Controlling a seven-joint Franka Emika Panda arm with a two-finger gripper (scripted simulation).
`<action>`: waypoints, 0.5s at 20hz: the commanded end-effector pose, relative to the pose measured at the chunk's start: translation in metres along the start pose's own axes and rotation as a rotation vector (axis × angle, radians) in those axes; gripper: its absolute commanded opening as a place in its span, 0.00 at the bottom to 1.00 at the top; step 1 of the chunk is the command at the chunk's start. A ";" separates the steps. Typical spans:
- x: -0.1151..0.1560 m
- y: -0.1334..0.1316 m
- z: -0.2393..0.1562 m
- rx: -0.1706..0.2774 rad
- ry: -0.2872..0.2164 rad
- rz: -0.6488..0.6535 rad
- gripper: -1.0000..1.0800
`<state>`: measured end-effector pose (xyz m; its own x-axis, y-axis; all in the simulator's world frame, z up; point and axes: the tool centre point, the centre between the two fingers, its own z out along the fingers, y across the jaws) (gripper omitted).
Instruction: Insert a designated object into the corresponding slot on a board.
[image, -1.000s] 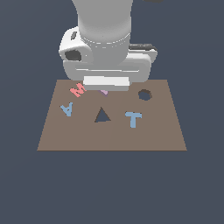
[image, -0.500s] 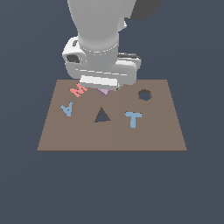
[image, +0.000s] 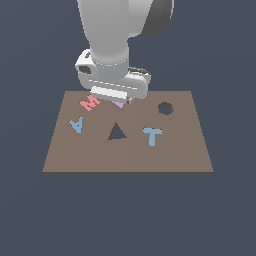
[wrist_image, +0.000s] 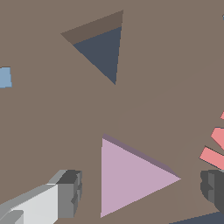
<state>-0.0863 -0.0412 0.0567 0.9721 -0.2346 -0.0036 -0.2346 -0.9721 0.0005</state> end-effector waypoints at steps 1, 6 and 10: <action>-0.003 0.002 0.005 0.000 0.003 0.012 0.96; -0.005 0.003 0.008 0.000 0.004 0.016 0.96; -0.004 0.002 0.007 0.000 0.003 0.014 0.96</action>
<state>-0.0906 -0.0427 0.0498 0.9686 -0.2486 0.0000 -0.2486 -0.9686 0.0003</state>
